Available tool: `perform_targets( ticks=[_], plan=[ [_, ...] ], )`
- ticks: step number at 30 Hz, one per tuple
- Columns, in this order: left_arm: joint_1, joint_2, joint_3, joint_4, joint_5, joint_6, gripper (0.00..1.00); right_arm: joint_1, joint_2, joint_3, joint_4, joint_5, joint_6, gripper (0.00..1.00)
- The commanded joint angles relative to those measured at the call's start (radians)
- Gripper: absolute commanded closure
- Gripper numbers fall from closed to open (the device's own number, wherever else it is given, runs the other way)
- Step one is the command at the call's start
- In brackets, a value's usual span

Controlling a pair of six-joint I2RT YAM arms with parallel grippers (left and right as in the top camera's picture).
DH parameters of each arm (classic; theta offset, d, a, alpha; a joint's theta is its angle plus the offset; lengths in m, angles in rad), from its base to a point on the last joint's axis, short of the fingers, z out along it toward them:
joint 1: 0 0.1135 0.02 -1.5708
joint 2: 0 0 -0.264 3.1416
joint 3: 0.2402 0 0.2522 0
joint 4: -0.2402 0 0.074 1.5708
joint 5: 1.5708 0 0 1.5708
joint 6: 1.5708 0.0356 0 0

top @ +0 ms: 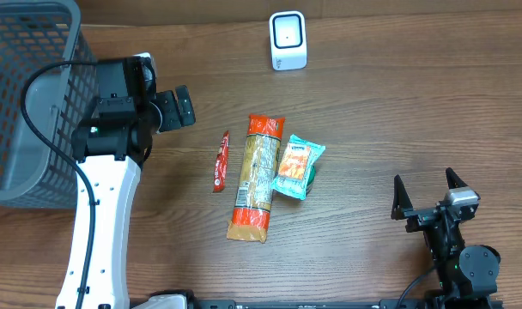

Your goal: Scan the item barcode

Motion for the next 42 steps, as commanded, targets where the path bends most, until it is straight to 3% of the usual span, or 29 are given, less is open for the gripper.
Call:
perform_targets(
  ticks=[1, 19, 25, 34, 42],
  plan=[
    [0.000, 0.006, 0.005, 0.000, -0.013, 0.013, 0.00, -0.002, -0.010, -0.010, 0.002, 0.002, -0.003, 0.00],
    [0.000, 0.006, 0.005, 0.000, -0.013, 0.013, 0.00, -0.002, -0.010, -0.010, 0.002, 0.000, -0.001, 0.00],
    [0.000, 0.006, 0.005, 0.000, -0.013, 0.013, 0.00, -0.002, -0.010, -0.010, 0.013, -0.090, 0.015, 0.00],
    [0.000, 0.006, 0.005, 0.000, -0.013, 0.013, 0.00, -0.002, -0.010, -0.008, 0.011, -0.085, 0.137, 0.00],
    [0.000, 0.006, 0.005, 0.000, -0.013, 0.013, 0.00, -0.002, 0.000, 0.179, -0.154, -0.047, 0.139, 0.00]
  ],
)
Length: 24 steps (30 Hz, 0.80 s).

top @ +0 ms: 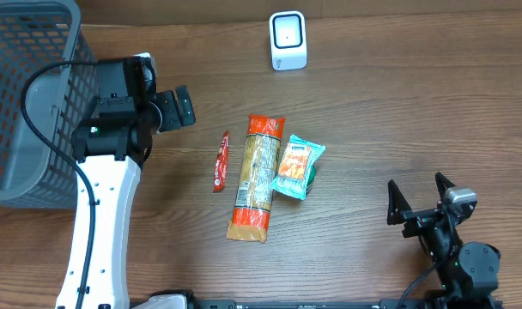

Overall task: Scan the item barcode
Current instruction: 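Move the right gripper toward the Kleenex tissue pack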

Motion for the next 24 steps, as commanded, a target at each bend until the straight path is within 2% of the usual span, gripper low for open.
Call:
perform_targets(
  ticks=[1, 7, 8, 15, 19, 24],
  plan=[
    [0.000, 0.006, 0.005, 0.001, -0.013, 0.013, 0.00, -0.002, 0.009, 0.167, -0.036, 0.029, 0.012, 0.00],
    [0.000, 0.006, 0.005, 0.001, -0.013, 0.013, 0.00, -0.002, 0.171, 0.476, -0.214, 0.052, 0.011, 0.00],
    [0.000, 0.006, 0.005, 0.001, -0.013, 0.013, 0.00, -0.002, 0.272, 0.597, -0.291, 0.051, 0.011, 0.00],
    [0.000, 0.006, 0.005, 0.001, -0.013, 0.013, 0.00, -0.001, 0.651, 1.017, -0.644, 0.013, 0.011, 0.00],
    [0.000, 0.006, 0.005, 0.001, -0.013, 0.013, 0.00, -0.001, 0.826, 1.176, -0.747, -0.148, 0.011, 0.00],
    [0.000, 0.006, 0.005, 0.001, -0.013, 0.013, 0.00, -0.001, 0.941, 1.193, -0.784, -0.477, -0.001, 0.00]
  ],
)
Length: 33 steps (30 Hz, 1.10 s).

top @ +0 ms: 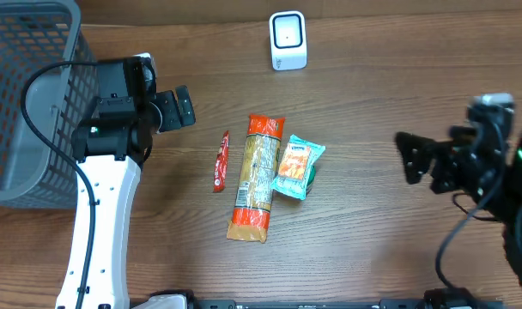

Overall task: Scan the item barcode
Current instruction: 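Move the right gripper toward the Kleenex tissue pack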

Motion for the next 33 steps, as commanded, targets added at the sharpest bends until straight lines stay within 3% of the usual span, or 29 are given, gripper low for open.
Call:
perform_targets(
  ticks=[1, 2, 6, 8, 13, 25, 33],
  plan=[
    [0.000, 0.005, 0.006, 0.001, -0.013, 0.013, 0.00, -0.001, 0.068, 0.019, -0.033, -0.275, -0.014, 0.00],
    [0.000, 0.005, 0.006, 0.001, -0.013, 0.013, 0.00, 0.000, 0.095, 0.019, -0.048, -0.274, -0.017, 0.01],
    [0.000, 0.005, 0.006, 0.001, -0.013, 0.013, 0.00, 0.000, 0.196, 0.019, -0.113, -0.224, -0.019, 0.31],
    [0.000, 0.005, 0.006, 0.001, -0.013, 0.013, 0.00, 0.005, 0.241, 0.019, -0.140, -0.204, -0.019, 0.37],
    [0.000, 0.005, 0.006, 0.001, -0.013, 0.013, 0.00, 0.061, 0.338, 0.019, -0.168, -0.122, 0.025, 0.38],
    [0.000, 0.005, 0.006, 0.001, -0.013, 0.013, 0.00, 0.321, 0.430, 0.019, -0.137, 0.319, 0.349, 0.37],
    [0.000, 0.005, 0.006, 0.001, -0.013, 0.013, 0.00, 0.369, 0.507, 0.019, -0.084, 0.340, 0.405, 0.37]
  ],
)
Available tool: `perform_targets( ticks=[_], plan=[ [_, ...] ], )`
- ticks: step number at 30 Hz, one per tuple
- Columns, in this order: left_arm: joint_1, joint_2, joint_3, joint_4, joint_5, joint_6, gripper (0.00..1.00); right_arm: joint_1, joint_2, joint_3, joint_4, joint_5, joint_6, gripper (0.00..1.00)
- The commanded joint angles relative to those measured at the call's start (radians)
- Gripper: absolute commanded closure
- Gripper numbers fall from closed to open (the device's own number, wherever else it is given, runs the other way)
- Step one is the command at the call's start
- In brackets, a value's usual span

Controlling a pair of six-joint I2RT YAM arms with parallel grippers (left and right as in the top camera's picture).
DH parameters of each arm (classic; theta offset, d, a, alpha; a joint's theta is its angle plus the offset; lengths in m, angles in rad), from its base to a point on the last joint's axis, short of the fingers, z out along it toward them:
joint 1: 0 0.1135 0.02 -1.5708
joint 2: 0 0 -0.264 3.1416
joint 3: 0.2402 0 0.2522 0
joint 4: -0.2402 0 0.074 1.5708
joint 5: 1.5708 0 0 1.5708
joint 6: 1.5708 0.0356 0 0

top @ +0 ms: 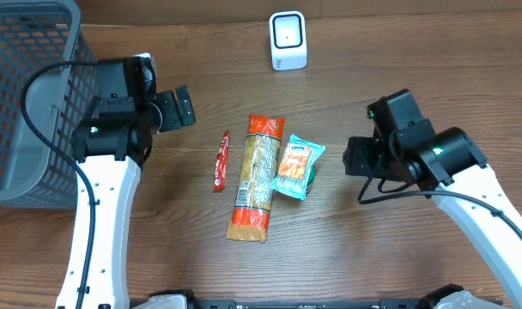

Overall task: Scan the item barcode
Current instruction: 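Move the right gripper toward the Kleenex tissue pack, then grasp the Kleenex tissue pack with the right gripper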

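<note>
A long orange pasta bag (256, 177) lies mid-table. A small teal snack packet (296, 166) leans against its right side, and a thin red stick packet (220, 160) lies to its left. The white barcode scanner (288, 40) stands at the table's far edge. My right gripper (353, 159) hovers just right of the teal packet, fingers spread, holding nothing. My left gripper (182, 107) is open and empty, up and left of the red packet.
A grey mesh basket (25, 94) fills the far left corner behind the left arm. The right arm's white link (493, 215) stretches from the front right corner toward the middle.
My right gripper has moved left and a little lower in the overhead view, from the right edge to just beside the teal packet. The left arm and the items are unchanged.
My right arm first sat folded at the front right corner, gripper open. It had shifted only slightly at the following moment. Then it was raised near the right edge, and now it reaches beside the teal packet. The left arm and items stayed put.
</note>
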Motion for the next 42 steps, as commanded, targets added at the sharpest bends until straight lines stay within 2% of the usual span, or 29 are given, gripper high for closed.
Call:
perform_targets(
  ticks=[1, 8, 18, 22, 24, 26, 42],
  plan=[
    [0.000, 0.005, 0.006, 0.001, -0.013, 0.013, 0.00, 0.021, 0.049, 0.018, 0.024, 0.044, 0.055, 0.37],
    [0.000, 0.005, 0.006, 0.001, -0.013, 0.013, 0.00, 0.079, 0.174, 0.018, 0.116, -0.005, 0.068, 0.37],
    [0.000, 0.005, 0.006, 0.001, -0.013, 0.013, 0.00, 0.102, 0.169, 0.020, 0.220, -0.056, 0.113, 0.41],
    [0.000, 0.005, 0.006, 0.001, -0.013, 0.013, 0.00, 0.102, 0.169, 0.020, 0.239, -0.140, 0.114, 0.45],
    [0.000, 0.005, 0.006, 0.001, -0.013, 0.013, 0.00, 0.102, 0.170, 0.019, 0.250, -0.176, 0.114, 0.54],
    [0.000, 0.005, 0.006, 0.001, -0.013, 0.013, 0.00, 0.102, 0.170, 0.018, 0.250, -0.184, 0.133, 0.58],
    [0.000, 0.005, 0.006, 0.001, -0.013, 0.013, 0.00, 0.146, 0.180, -0.054, 0.299, -0.196, 0.145, 0.63]
  ],
)
